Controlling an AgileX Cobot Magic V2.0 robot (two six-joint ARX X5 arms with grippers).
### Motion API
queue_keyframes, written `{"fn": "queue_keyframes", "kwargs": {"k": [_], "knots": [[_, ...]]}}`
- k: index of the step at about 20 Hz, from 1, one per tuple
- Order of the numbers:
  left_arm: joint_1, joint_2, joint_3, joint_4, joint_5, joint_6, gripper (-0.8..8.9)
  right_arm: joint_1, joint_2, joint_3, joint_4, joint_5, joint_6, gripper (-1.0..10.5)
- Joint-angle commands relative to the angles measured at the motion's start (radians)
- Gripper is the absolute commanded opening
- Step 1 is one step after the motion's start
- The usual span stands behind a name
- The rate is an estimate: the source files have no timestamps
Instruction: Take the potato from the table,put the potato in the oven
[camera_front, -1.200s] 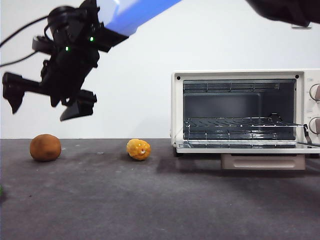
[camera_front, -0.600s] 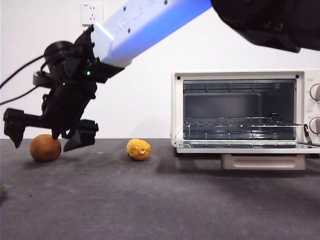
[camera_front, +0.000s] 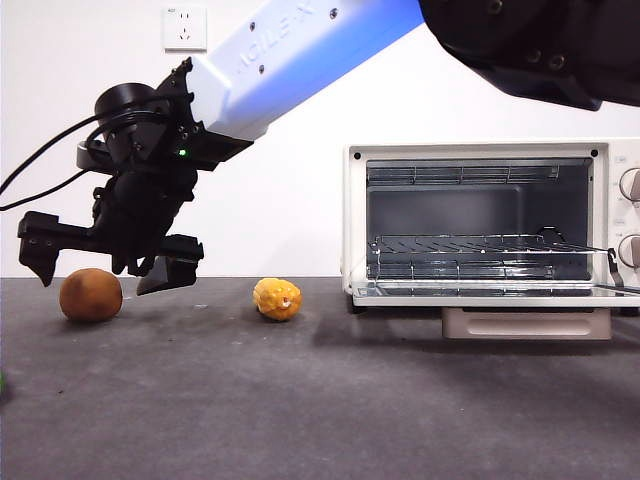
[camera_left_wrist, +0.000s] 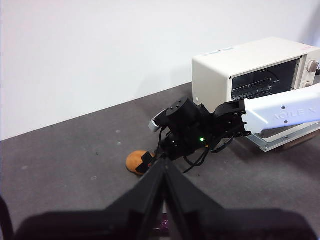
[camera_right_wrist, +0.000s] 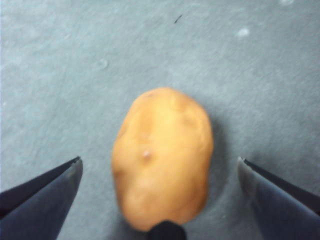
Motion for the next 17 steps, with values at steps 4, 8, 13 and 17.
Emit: {"fn": "queue_keyframes", "kwargs": {"k": [4,8,13,17], "knots": [[-0.002,-0.007,-0.005,0.002,-0.003,-0.010,-0.09,-0.001,0.032,0.001,-0.001,-0.020,0.011,6.5],[-0.003,-0.007,-0.005,0.002,-0.003,-0.011,-0.09,0.000,0.032,0.001,0.018,-0.034,0.018,5.7],[-0.002,-0.006,-0.005,0.002,-0.003,-0.011,-0.09,-0.001,0.034,0.001,0.000,-0.030,0.018,4.5],[-0.003,-0.007,-0.005,0.002,-0.003,-0.010,-0.09,-0.001,0.034,0.001,-0.003,-0.031,0.019,3.7]]}}
